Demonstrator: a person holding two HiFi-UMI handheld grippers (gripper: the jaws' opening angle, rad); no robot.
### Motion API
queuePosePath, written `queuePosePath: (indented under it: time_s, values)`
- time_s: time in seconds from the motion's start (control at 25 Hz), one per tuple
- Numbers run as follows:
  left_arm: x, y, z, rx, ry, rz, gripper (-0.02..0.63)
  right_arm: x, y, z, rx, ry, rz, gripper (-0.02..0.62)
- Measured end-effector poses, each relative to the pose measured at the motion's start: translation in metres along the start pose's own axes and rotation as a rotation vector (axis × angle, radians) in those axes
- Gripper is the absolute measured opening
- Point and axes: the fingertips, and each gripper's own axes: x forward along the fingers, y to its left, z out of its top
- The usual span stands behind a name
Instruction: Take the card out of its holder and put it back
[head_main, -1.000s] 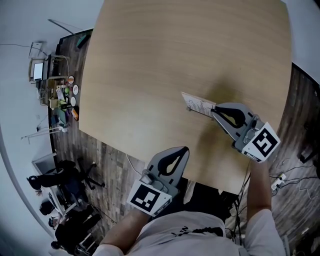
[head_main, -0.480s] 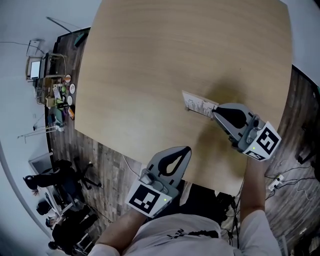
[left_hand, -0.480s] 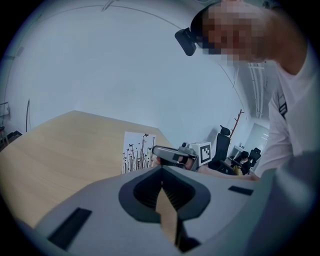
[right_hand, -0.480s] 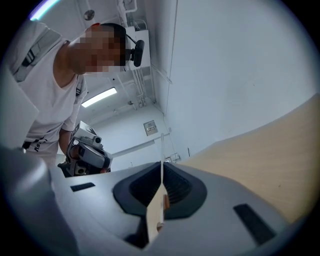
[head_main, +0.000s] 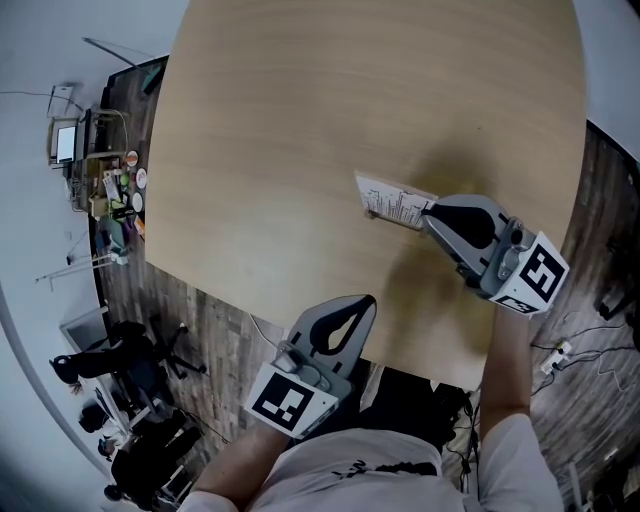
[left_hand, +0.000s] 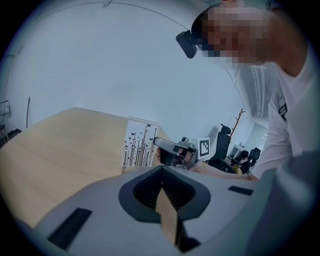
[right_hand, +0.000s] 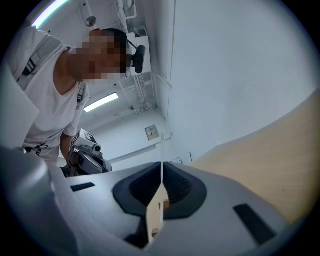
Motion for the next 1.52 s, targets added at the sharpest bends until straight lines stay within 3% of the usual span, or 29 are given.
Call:
queuePosePath:
  time_s: [0.68,0.84,1.12,1.32,1.52]
  values:
    - [-0.002,0.008,-0.017,-0.008,0.039,0.005,0.012,-0.005,-0.001,-0.012,0.002,0.0,0.015,0.025]
    - [-0.004,0.01,-0.022,-0.007,0.065,0.008,0.012,-0.006,0.0,-0.018,0.001,0.042,0.022,0.025]
    - [0.002,-0.004,-0.013,-0.01,0.014,-0.011,0.012,-0.014,0.012,-0.041,-0.037,0.194,0.0,0.026]
    - [-0.003,-0.016,-0.006,-0.002,-0.016,-0.035,0.012,-0.026,0.013,-0.045,-0.041,0.263,-0.082,0.028]
    - [-0.012,-0.026,-0.011,-0.006,-0.029,-0.051,0.012,-0.052,0.021,-0.038,-0.03,0.291,-0.232,0.028]
